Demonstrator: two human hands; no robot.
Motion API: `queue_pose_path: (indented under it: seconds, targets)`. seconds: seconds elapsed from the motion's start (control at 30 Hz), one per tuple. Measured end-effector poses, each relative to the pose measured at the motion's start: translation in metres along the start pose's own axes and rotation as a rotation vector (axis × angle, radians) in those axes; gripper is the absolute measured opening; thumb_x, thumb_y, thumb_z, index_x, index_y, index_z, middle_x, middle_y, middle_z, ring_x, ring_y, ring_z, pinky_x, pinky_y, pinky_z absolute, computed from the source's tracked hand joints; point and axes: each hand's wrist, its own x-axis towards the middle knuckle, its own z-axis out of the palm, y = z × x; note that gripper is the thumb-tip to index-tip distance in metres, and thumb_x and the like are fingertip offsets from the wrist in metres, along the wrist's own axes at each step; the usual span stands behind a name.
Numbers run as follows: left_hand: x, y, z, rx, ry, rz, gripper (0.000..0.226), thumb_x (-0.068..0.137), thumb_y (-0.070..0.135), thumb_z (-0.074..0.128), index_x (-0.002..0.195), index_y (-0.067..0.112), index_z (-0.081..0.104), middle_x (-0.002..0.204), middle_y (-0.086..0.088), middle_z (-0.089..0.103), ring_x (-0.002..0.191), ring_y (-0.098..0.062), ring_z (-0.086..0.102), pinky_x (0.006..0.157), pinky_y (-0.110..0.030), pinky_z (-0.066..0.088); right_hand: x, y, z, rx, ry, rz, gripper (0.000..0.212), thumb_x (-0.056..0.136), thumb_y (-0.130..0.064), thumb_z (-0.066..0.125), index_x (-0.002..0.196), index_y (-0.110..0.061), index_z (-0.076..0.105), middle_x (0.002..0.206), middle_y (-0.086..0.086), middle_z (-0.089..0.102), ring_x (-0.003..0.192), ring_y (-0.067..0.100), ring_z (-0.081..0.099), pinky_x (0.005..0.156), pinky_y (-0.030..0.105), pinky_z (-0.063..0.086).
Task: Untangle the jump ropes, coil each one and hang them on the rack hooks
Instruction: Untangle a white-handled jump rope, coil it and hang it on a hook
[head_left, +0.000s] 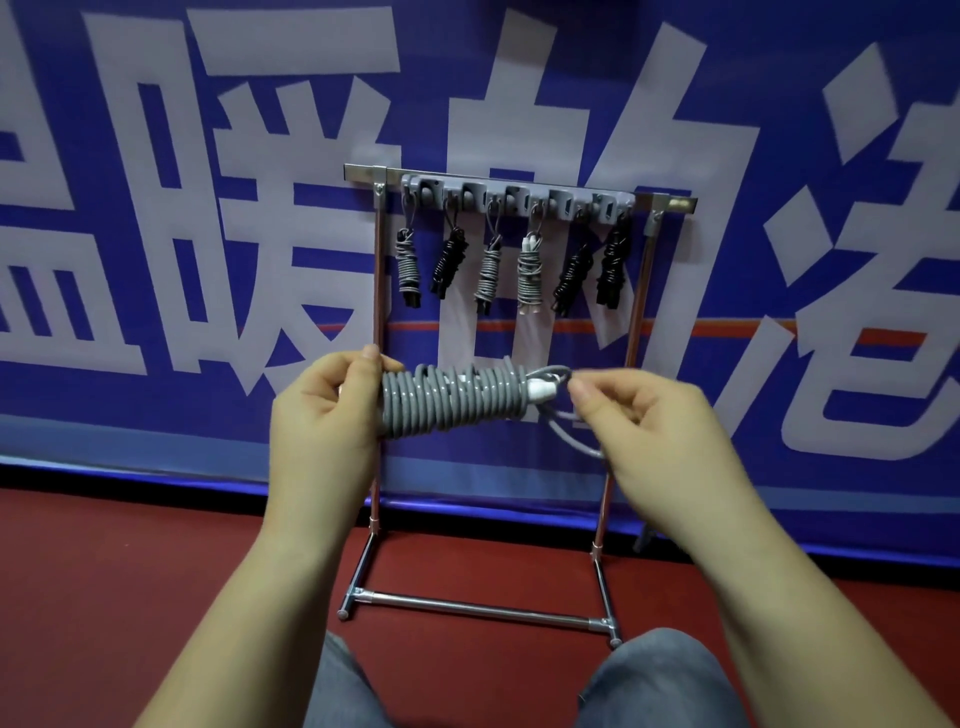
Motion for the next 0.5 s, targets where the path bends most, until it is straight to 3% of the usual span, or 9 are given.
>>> queue_pose_path:
  seconds: [0.1, 0.17, 0.27, 0.37, 0.5]
  targets:
    - [-0.002, -0.003, 0.001, 0.000, 0.060, 0.030, 0.028, 0.087, 0.038, 0.051, 0.066, 0.025, 0.065, 0.061, 0.005, 0.058, 0.062, -0.011, 0.051, 0.064, -0.033, 0.046, -0.003, -0.001, 0.006, -0.187, -0.136, 0.034, 0.039, 0.094, -0.034, 0.047, 0.078, -0.003, 0.064, 0.044, -0.003, 0.040, 0.043, 0.007, 0.035, 0.045, 0.019, 0.031]
    - [-0.004, -0.004, 0.003, 0.052, 0.080, 0.058, 0.028, 0.086, 0.041, 0.048, 0.067, 0.026, 0.063, 0.062, -0.004, 0.056, 0.060, -0.013, 0.048, 0.061, -0.031, 0.042, -0.010, -0.005, 0.013, -0.271, -0.210, -0.002, 0.037, 0.095, -0.037, 0.045, 0.078, -0.011, 0.065, 0.043, -0.006, 0.044, 0.045, 0.007, 0.042, 0.048, 0.019, 0.037]
    - [-0.007, -0.003, 0.002, 0.128, 0.092, 0.092, 0.028, 0.087, 0.042, 0.046, 0.069, 0.027, 0.061, 0.063, -0.015, 0.055, 0.057, -0.013, 0.044, 0.056, -0.032, 0.037, -0.019, -0.011, 0.020, -0.332, -0.303, -0.060, 0.033, 0.093, -0.040, 0.047, 0.078, -0.015, 0.059, 0.056, -0.002, 0.048, 0.057, 0.014, 0.047, 0.061, 0.032, 0.042]
    - [-0.005, 0.001, -0.002, 0.163, 0.062, 0.095, 0.029, 0.086, 0.043, 0.046, 0.070, 0.025, 0.063, 0.057, -0.008, 0.054, 0.054, -0.012, 0.045, 0.056, -0.036, 0.039, -0.019, -0.016, 0.012, -0.351, -0.310, -0.117, 0.029, 0.088, -0.042, 0.054, 0.079, -0.015, 0.060, 0.063, 0.001, 0.055, 0.059, 0.016, 0.050, 0.060, 0.034, 0.042]
    - [0.007, 0.007, -0.013, 0.177, -0.093, 0.066, 0.028, 0.092, 0.030, 0.057, 0.068, 0.019, 0.065, 0.055, 0.000, 0.057, 0.051, -0.005, 0.048, 0.054, -0.024, 0.041, -0.008, -0.024, -0.014, -0.298, -0.220, -0.249, 0.024, 0.079, -0.044, 0.060, 0.077, -0.022, 0.068, 0.062, -0.001, 0.059, 0.062, 0.012, 0.053, 0.056, 0.028, 0.041]
